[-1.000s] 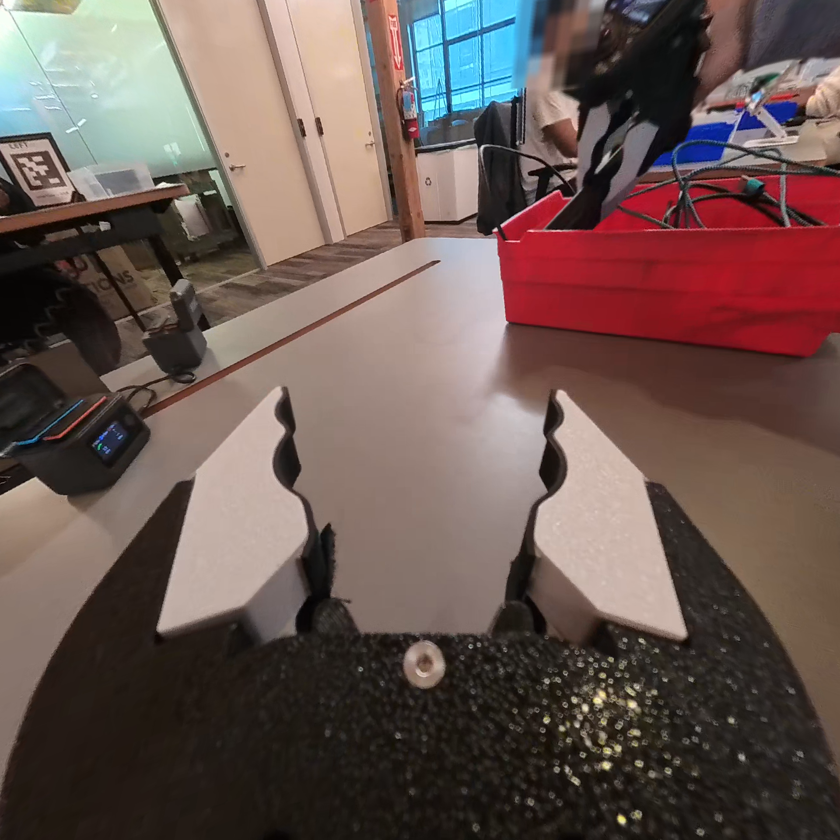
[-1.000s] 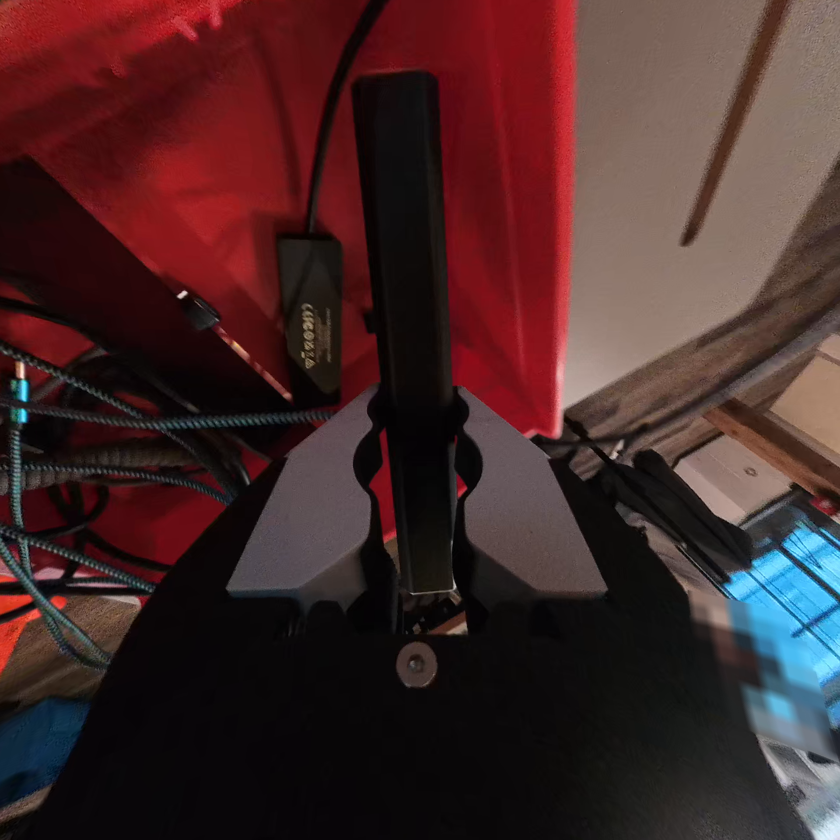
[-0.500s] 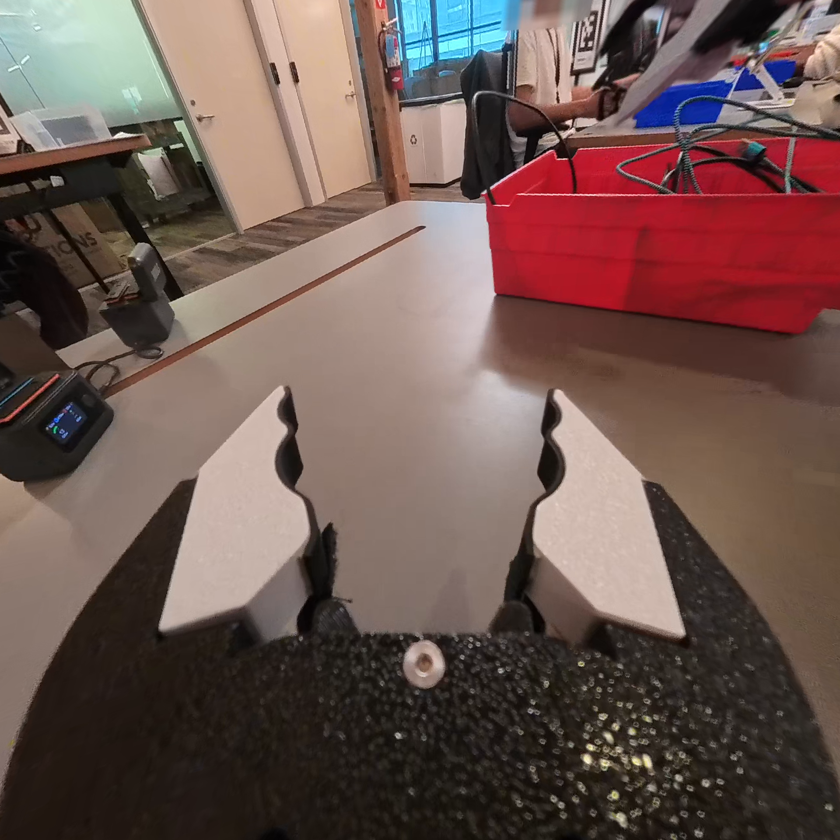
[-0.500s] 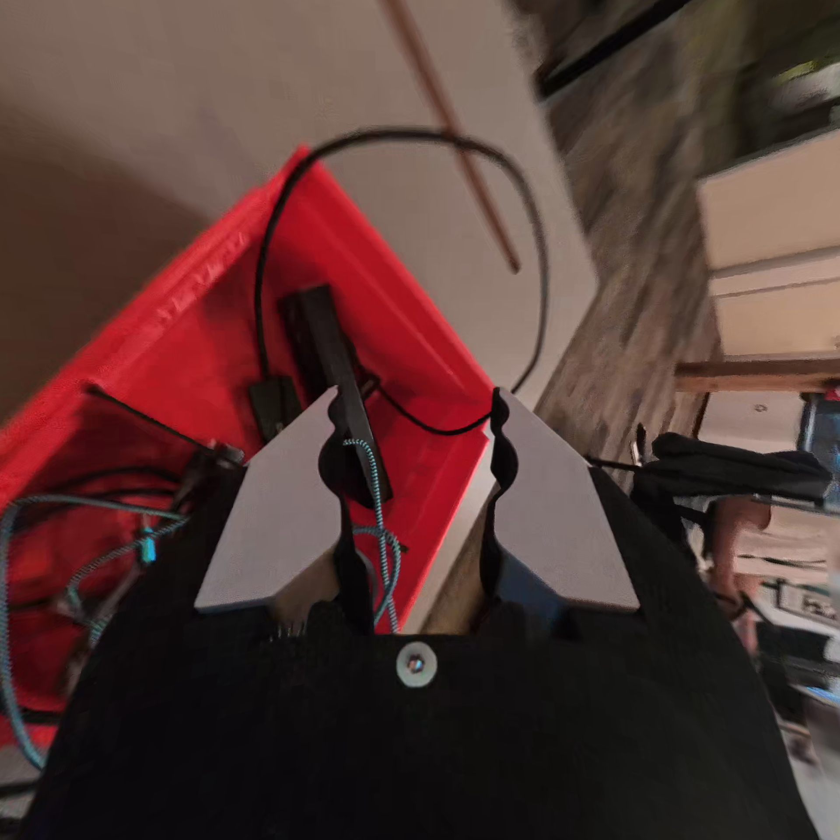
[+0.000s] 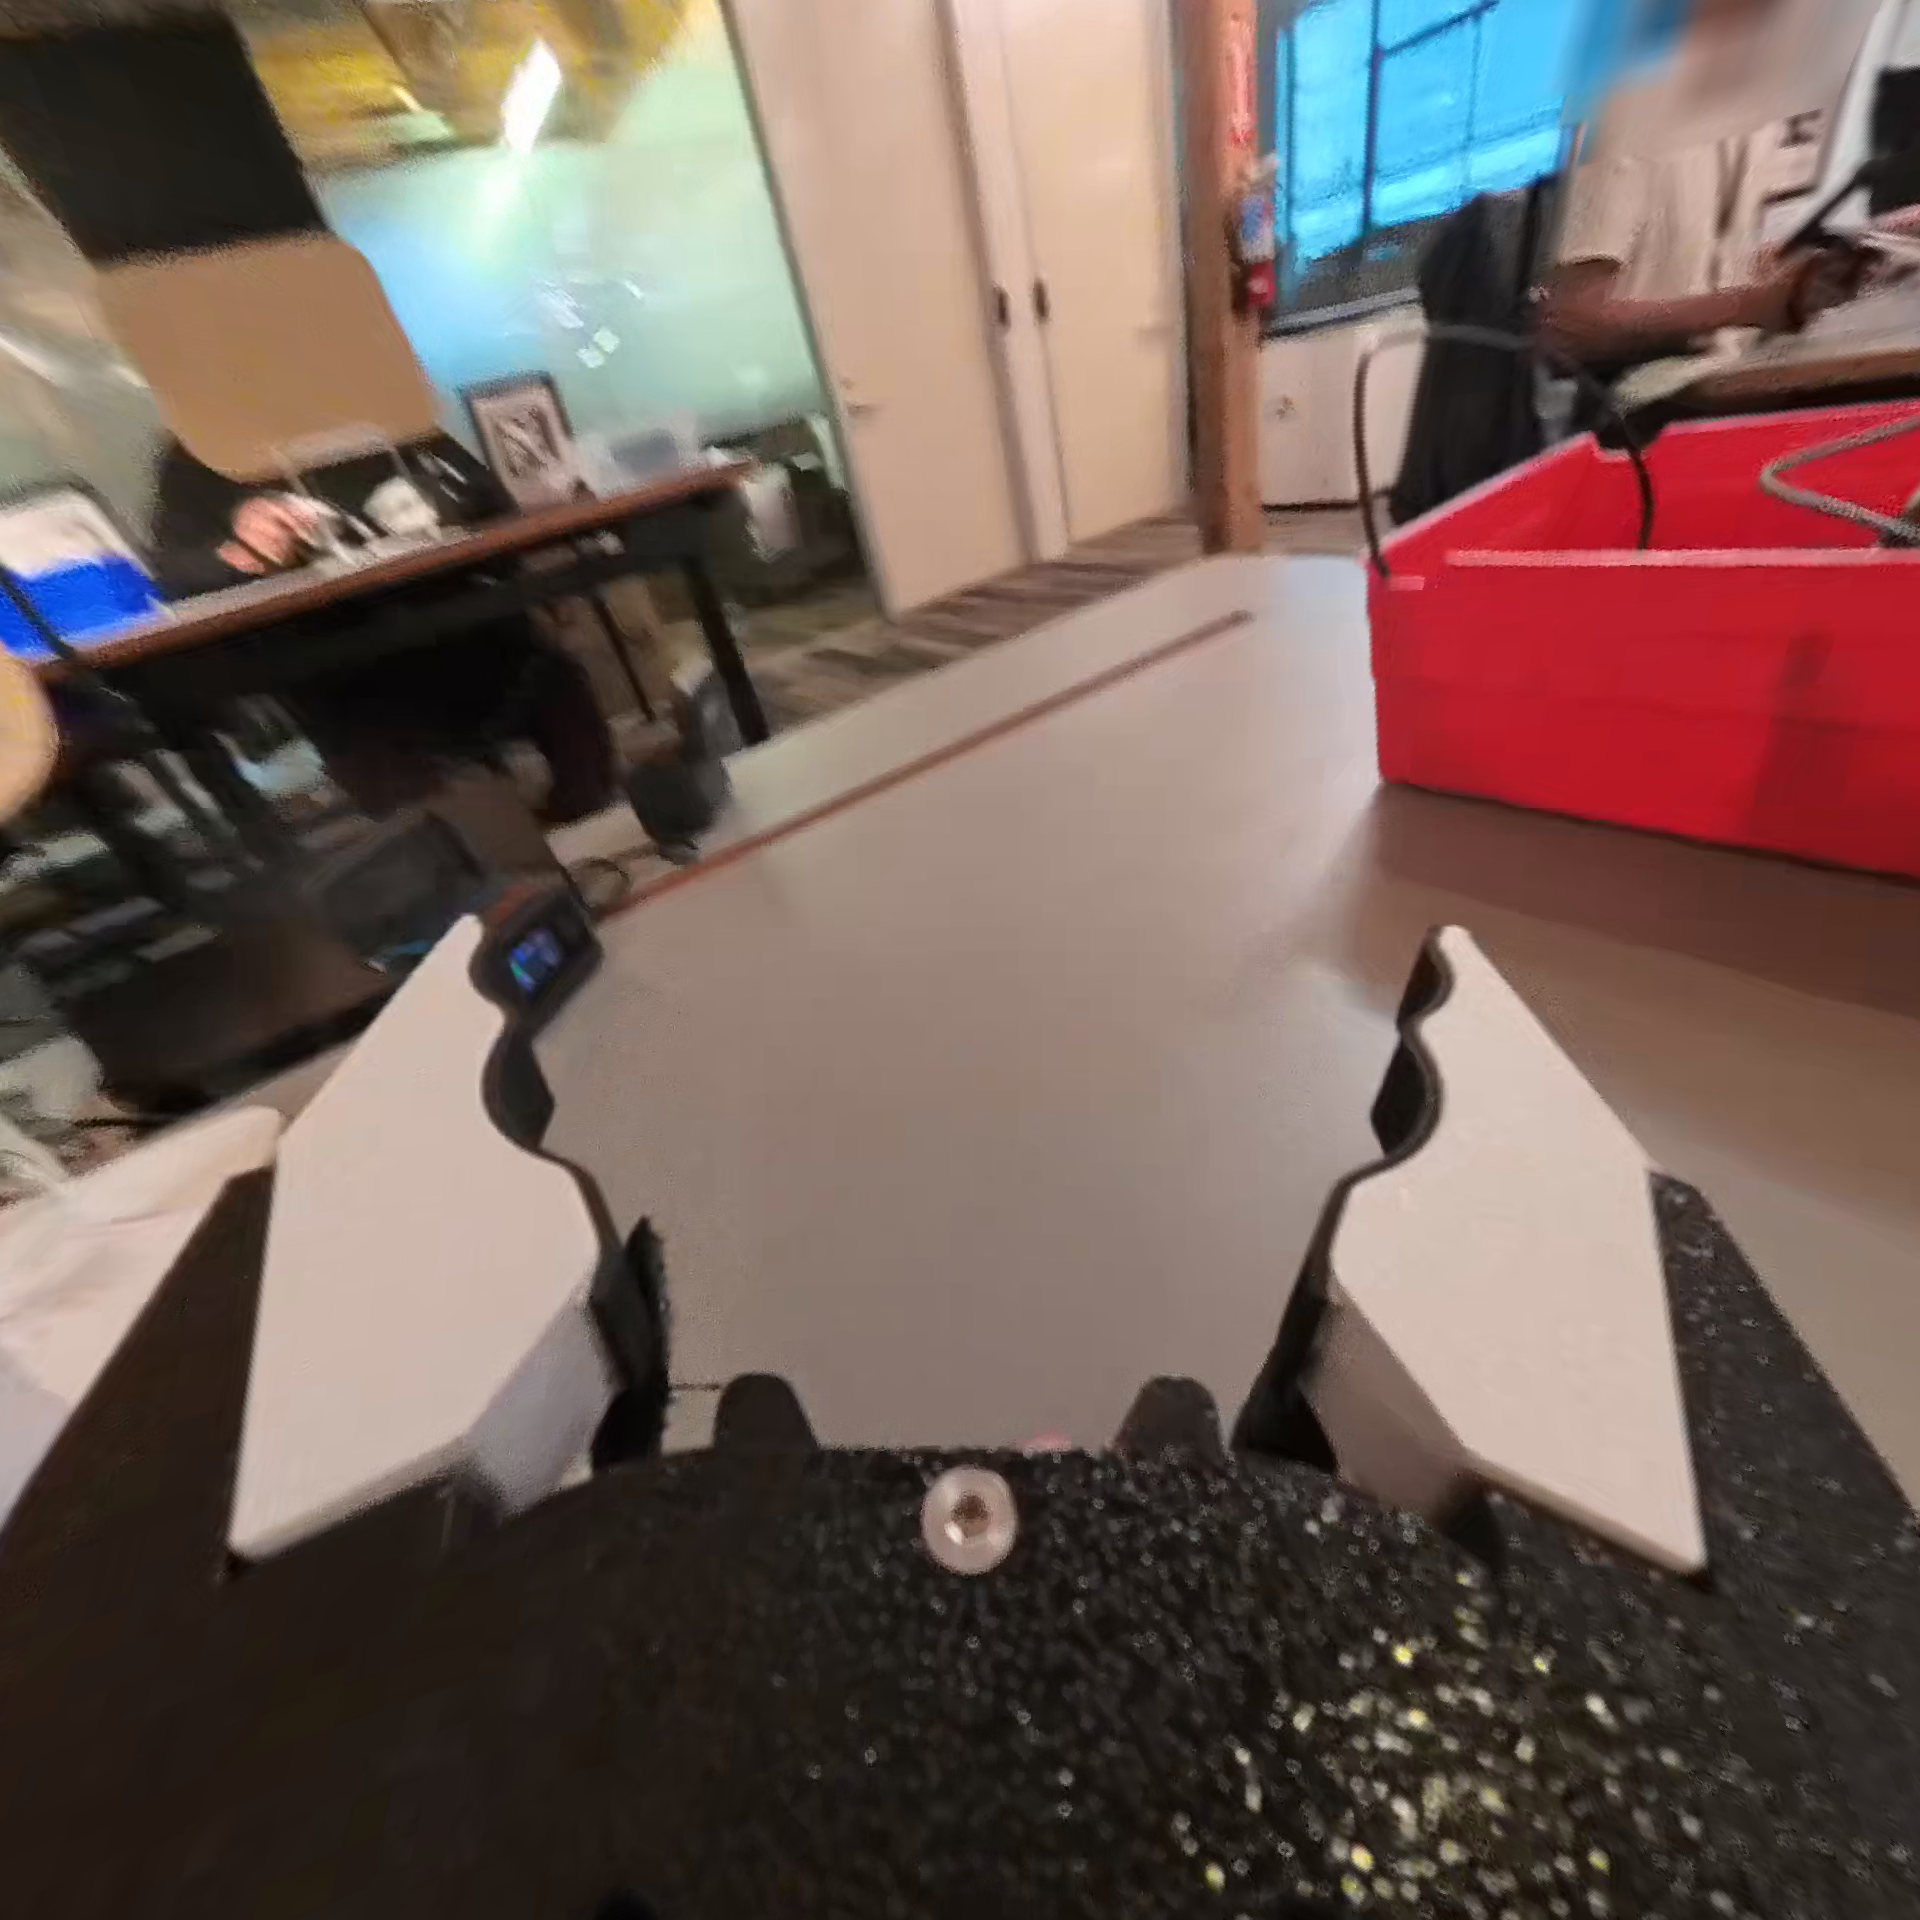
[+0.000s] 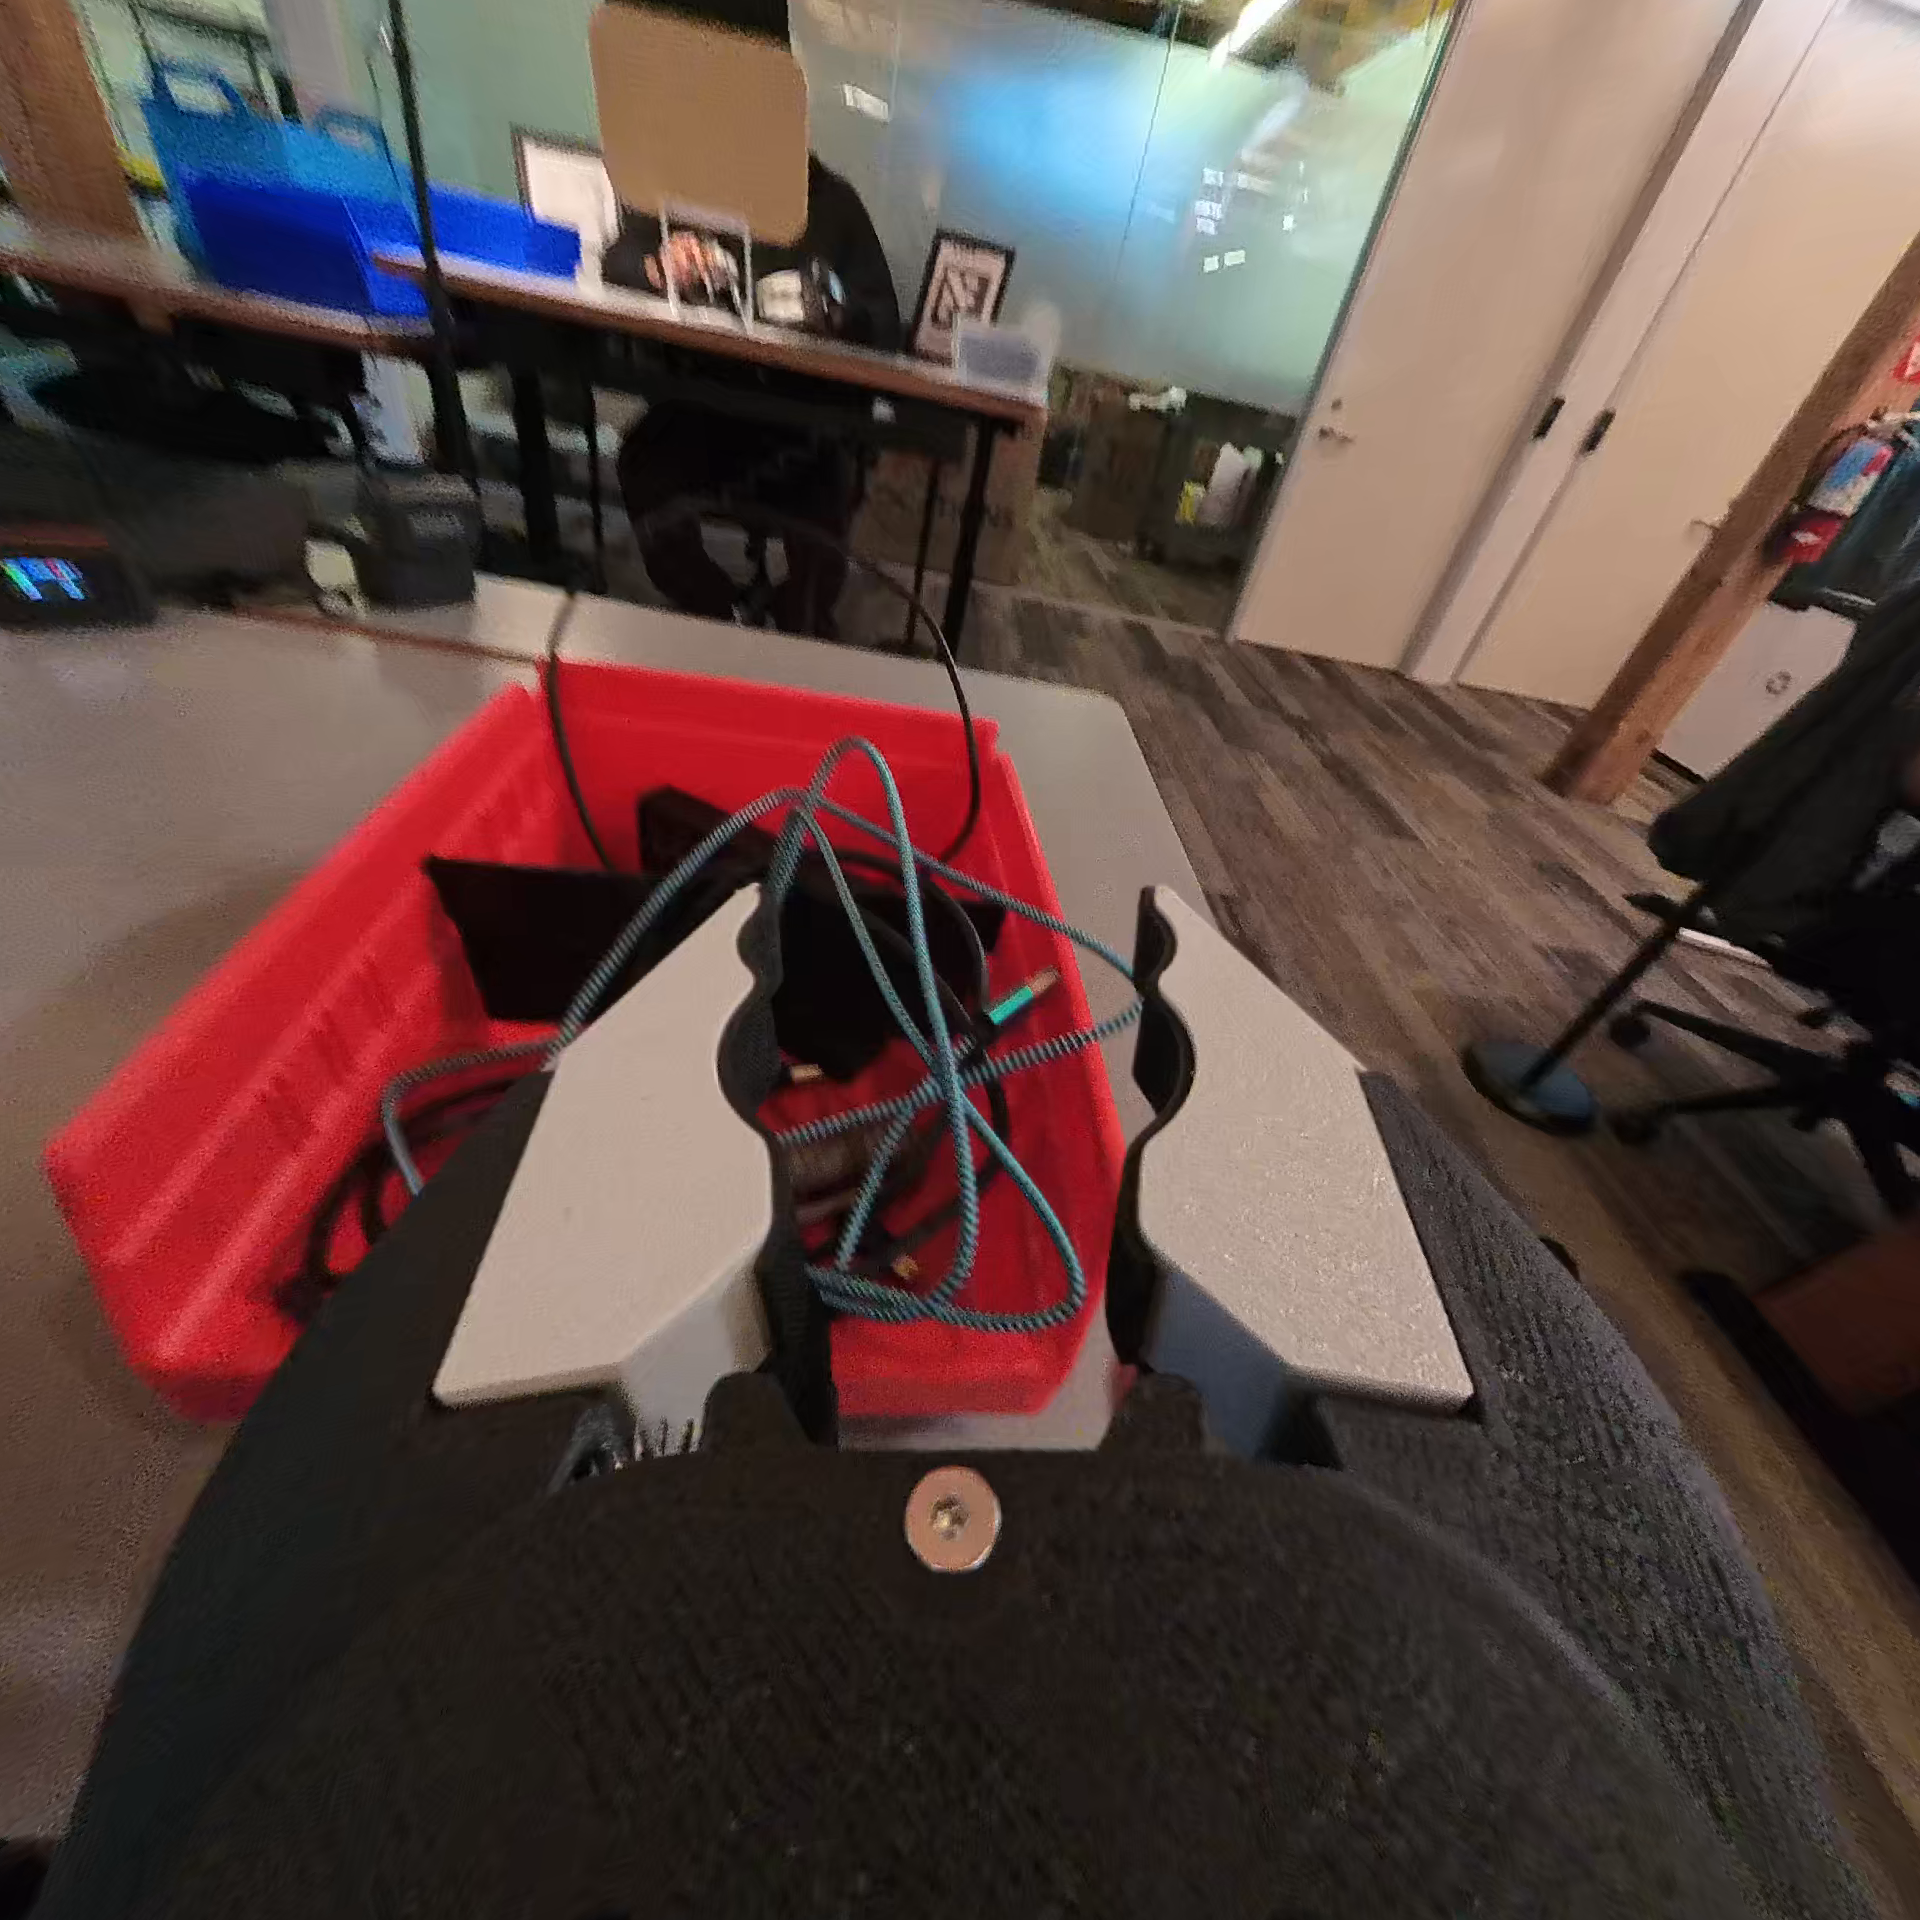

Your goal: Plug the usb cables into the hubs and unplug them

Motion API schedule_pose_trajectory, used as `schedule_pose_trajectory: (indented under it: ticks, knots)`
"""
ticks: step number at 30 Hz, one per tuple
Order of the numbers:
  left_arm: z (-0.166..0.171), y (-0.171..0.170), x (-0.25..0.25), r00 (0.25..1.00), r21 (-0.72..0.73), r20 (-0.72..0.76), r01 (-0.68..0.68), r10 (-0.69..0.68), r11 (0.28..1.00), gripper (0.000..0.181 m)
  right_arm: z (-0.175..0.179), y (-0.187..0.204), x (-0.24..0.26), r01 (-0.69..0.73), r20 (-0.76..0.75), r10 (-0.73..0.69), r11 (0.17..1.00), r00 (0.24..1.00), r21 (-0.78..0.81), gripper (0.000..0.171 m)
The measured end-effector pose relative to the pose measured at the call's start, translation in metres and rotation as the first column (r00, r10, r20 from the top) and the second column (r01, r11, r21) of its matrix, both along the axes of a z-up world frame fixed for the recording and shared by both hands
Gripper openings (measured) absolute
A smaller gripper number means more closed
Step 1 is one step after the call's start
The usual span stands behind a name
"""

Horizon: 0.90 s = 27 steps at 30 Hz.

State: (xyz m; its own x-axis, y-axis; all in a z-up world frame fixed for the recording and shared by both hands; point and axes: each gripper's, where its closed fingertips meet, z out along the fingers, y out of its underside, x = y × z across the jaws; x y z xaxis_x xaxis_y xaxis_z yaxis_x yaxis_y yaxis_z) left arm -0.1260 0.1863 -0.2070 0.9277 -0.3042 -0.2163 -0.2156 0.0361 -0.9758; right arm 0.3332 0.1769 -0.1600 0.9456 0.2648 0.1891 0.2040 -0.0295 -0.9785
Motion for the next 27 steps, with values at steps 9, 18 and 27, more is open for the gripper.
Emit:
schedule_pose_trajectory:
  ticks: [9,18,27]
  knots:
    - [0.054,-0.083,-0.016,0.984,0.004,0.005,-0.179,0.179,0.984,0.155,-0.037,0.017,0.062,0.300,0.029,-0.299,0.952,0.954,-0.056,0.110]
    - [0.025,-0.170,-0.126,0.871,-0.158,0.055,-0.475,0.488,0.866,0.121,-0.062,0.009,0.089,0.243,-0.191,-0.274,0.955,0.943,-0.171,0.088]
    - [-0.052,-0.184,-0.156,0.867,-0.399,0.073,-0.428,0.493,0.811,0.098,-0.091,0.011,0.056,-0.005,-0.326,-0.104,0.948,0.940,-0.317,0.030]
